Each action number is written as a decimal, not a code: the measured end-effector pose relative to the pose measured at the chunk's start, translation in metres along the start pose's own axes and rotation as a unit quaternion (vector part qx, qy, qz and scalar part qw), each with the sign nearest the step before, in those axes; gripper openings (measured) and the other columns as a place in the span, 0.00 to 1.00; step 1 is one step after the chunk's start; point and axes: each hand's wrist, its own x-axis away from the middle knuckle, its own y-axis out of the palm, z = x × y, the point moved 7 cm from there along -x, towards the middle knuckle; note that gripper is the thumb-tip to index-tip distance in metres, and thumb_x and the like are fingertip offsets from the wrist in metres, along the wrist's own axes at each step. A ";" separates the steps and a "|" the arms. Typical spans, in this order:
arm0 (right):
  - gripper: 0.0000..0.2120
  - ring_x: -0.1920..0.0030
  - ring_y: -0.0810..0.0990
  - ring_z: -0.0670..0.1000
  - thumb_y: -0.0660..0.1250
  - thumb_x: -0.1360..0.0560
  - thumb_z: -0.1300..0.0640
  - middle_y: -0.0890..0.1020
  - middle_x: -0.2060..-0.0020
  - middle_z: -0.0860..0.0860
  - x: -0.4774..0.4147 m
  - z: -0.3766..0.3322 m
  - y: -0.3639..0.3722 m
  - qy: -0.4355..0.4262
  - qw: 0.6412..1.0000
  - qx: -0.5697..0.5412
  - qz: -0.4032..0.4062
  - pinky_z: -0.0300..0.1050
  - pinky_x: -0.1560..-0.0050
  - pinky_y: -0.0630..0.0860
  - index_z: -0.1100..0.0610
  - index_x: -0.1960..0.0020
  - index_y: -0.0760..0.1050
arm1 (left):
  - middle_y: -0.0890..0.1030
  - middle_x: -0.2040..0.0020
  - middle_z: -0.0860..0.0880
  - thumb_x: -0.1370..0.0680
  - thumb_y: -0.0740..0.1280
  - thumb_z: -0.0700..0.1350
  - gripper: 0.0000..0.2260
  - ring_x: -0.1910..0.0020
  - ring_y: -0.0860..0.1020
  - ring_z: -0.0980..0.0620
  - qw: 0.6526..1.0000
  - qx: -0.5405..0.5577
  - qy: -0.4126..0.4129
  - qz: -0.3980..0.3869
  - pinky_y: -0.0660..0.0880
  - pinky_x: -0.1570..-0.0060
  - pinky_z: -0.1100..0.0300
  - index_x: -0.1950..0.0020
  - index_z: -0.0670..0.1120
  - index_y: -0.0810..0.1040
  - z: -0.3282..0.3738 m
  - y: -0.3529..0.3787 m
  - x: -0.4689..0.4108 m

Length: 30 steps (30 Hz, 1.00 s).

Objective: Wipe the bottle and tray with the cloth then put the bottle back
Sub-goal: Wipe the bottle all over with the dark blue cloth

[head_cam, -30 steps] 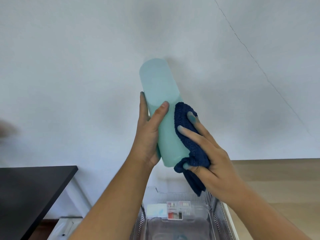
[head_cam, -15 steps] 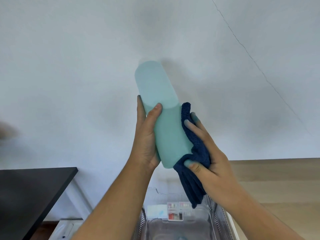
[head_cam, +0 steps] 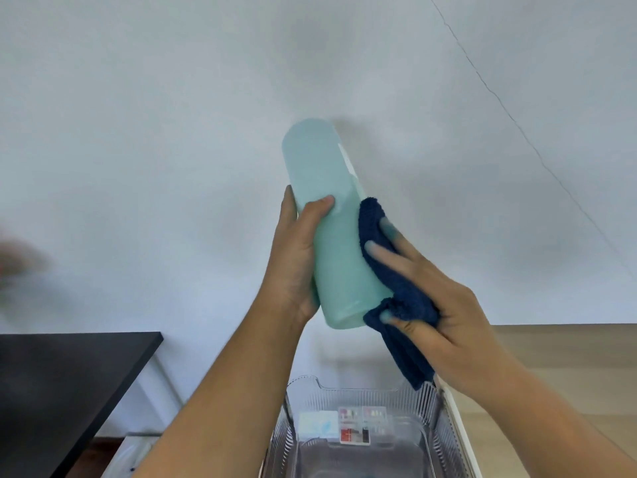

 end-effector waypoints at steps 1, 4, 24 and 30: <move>0.29 0.25 0.59 0.43 0.70 0.27 0.57 0.60 0.25 0.38 0.000 -0.002 0.002 -0.014 0.999 0.048 -0.001 0.36 0.31 0.67 0.41 0.30 0.67 | 0.73 0.37 0.32 0.26 0.67 0.48 0.21 0.41 0.75 0.29 1.000 0.001 0.011 0.005 0.69 0.41 0.29 0.35 0.47 0.68 -0.003 0.001 0.002; 0.32 0.25 0.61 0.43 0.71 0.33 0.41 0.60 0.25 0.37 0.004 -0.001 0.006 0.000 0.995 0.091 0.030 0.37 0.29 0.64 0.40 0.31 0.66 | 0.72 0.36 0.31 0.24 0.68 0.49 0.19 0.40 0.73 0.24 0.999 0.024 0.024 0.007 0.68 0.44 0.24 0.35 0.50 0.67 -0.012 0.006 0.007; 0.28 0.23 0.55 0.49 0.66 0.26 0.50 0.55 0.23 0.39 0.013 0.012 0.004 -0.039 0.992 0.120 -0.010 0.47 0.28 0.62 0.37 0.28 0.62 | 0.76 0.32 0.51 0.23 0.65 0.50 0.30 0.38 0.78 0.46 0.999 -0.043 0.011 -0.033 0.76 0.41 0.47 0.26 0.66 0.56 -0.006 0.006 0.000; 0.29 0.22 0.54 0.51 0.68 0.27 0.49 0.56 0.24 0.38 0.016 0.012 0.013 -0.038 0.991 0.126 0.011 0.44 0.25 0.57 0.39 0.29 0.63 | 0.76 0.32 0.44 0.22 0.67 0.47 0.29 0.44 0.80 0.44 1.000 -0.011 0.026 0.000 0.77 0.44 0.46 0.25 0.60 0.58 -0.013 0.004 0.006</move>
